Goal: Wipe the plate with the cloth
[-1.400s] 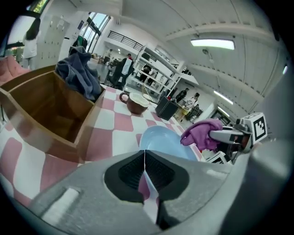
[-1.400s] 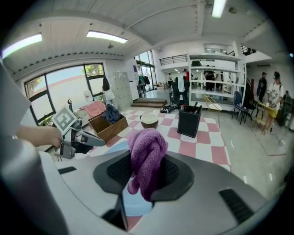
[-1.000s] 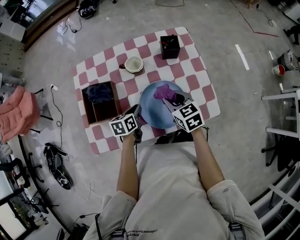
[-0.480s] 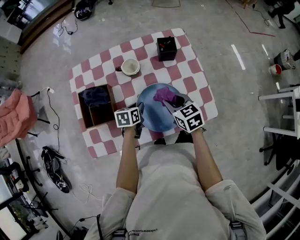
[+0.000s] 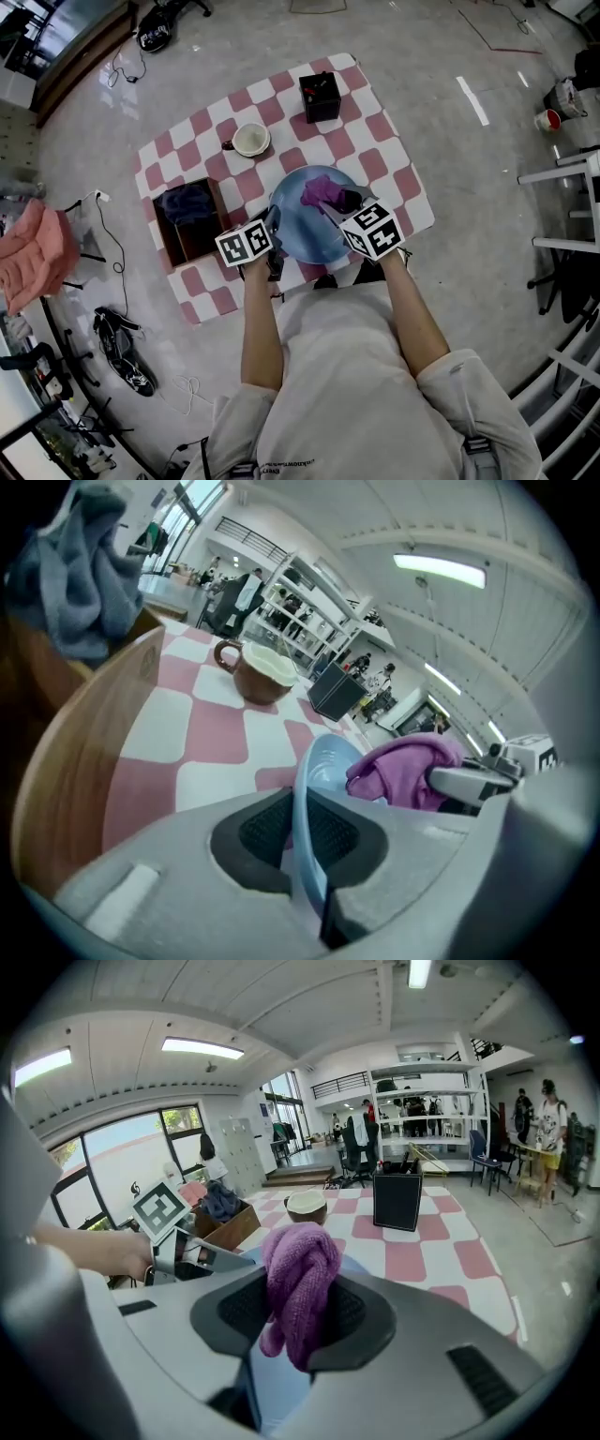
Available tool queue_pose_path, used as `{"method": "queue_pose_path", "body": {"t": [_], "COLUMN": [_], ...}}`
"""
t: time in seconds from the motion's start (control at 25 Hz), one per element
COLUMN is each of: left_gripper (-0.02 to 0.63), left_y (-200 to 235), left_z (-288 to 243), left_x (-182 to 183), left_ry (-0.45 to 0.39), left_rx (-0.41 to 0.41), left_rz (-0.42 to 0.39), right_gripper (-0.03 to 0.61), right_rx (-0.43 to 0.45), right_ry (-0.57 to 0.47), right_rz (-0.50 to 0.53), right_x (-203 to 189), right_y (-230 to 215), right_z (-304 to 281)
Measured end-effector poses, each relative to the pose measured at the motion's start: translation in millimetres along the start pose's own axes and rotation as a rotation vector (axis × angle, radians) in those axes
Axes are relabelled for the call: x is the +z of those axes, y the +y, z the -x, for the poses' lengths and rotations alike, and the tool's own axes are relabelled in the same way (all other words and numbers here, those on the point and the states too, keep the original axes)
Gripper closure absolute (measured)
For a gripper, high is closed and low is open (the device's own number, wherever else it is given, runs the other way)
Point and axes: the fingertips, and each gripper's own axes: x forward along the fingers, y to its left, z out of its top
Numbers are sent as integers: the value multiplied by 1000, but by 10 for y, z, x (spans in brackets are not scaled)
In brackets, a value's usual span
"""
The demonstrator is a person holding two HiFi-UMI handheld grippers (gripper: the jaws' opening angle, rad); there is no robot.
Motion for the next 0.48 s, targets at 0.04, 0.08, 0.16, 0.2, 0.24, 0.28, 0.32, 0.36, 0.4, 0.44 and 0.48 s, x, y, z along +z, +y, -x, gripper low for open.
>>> {"method": "queue_pose_path", "body": {"t": [0.04,0.08,0.16,0.2,0.24,0.28,0.32,0.36,0.4,0.44,0.48], "left_gripper": [584,586,584,584,584,584,584,584,584,584,584], "left_y": [-45,-87,-156,-185,-217,-251,-290,-334,-379,-423,-468], "left_z": [25,43,75,91,105,114,118,121,124,124,125], "left_x": [41,81,178,235,296,361,430,504,578,654,730], "left_ry": [-10,-20,-44,-55,-63,-70,-78,-88,-100,-111,-122], "left_rx": [-7,-15,-27,-29,-32,-35,-39,-45,-51,-58,-64], "left_rz": [-17,-30,-41,-49,-61,-76,-89,-100,-107,-112,-117], "right_gripper": [451,451,451,451,451,451,451,451,451,451,451], "right_rx": [2,7,19,21,22,21,19,15,13,19,37], "right_ry": [-4,-9,-20,-30,-42,-56,-70,-83,-95,-108,-118], "right_rz": [0,-1,4,13,23,35,48,60,71,78,82], "right_x": [20,40,92,131,185,255,341,442,554,671,785], "right_y": [7,24,81,109,128,131,116,88,57,34,25], "right_z": [-5,-11,-21,-20,-15,-12,-11,-15,-23,-36,-53]}}
